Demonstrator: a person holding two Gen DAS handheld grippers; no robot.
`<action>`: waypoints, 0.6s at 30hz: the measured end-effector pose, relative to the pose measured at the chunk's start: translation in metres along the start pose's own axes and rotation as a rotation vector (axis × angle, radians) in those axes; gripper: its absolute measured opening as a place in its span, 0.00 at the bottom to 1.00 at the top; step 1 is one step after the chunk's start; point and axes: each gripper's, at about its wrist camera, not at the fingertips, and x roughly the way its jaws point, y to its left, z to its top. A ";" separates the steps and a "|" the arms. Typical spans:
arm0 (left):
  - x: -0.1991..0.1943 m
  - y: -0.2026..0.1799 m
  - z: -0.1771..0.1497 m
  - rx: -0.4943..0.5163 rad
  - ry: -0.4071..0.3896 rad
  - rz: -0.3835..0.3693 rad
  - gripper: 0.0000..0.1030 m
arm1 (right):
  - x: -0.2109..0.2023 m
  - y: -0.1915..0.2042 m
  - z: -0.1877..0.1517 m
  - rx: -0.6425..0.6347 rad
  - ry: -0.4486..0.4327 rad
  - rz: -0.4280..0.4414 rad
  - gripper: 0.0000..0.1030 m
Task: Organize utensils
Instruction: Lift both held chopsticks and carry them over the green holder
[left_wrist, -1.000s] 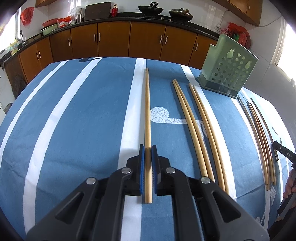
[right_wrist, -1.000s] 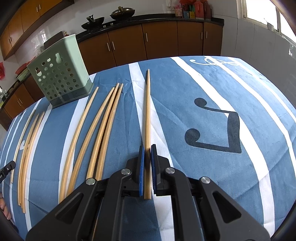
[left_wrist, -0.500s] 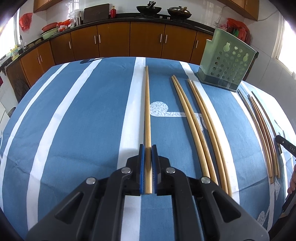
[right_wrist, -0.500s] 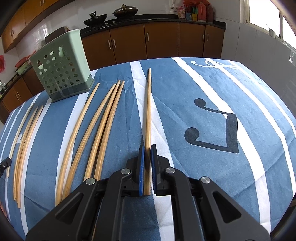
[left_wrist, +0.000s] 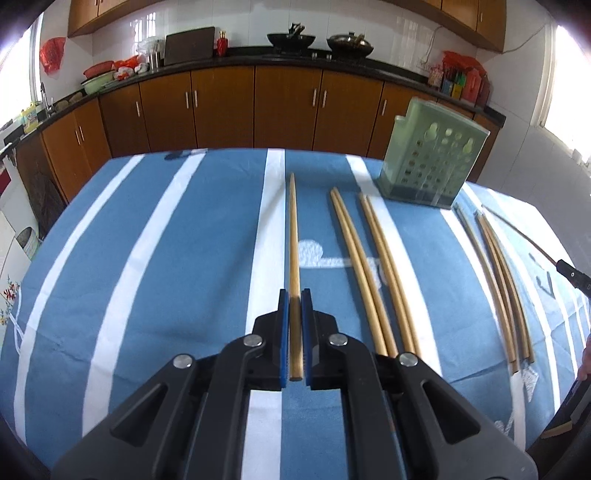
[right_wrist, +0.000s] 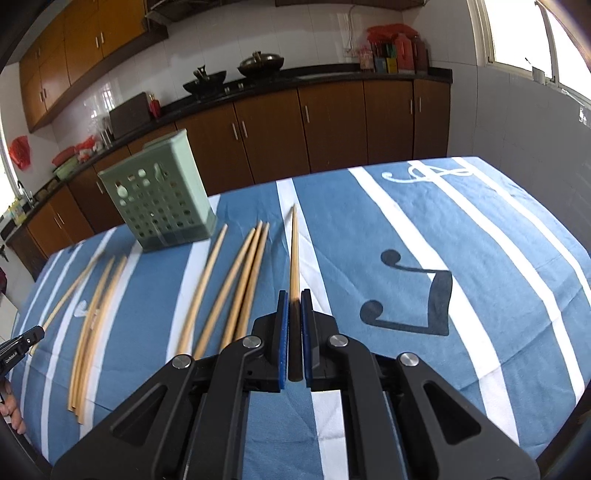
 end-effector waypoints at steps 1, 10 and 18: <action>-0.004 0.000 0.003 0.000 -0.012 -0.001 0.07 | -0.003 0.001 0.001 0.003 -0.011 0.006 0.07; -0.049 0.001 0.028 -0.025 -0.152 -0.006 0.07 | -0.034 0.006 0.021 0.020 -0.134 0.048 0.07; -0.083 0.000 0.056 -0.034 -0.273 -0.010 0.07 | -0.051 0.012 0.041 0.005 -0.212 0.063 0.07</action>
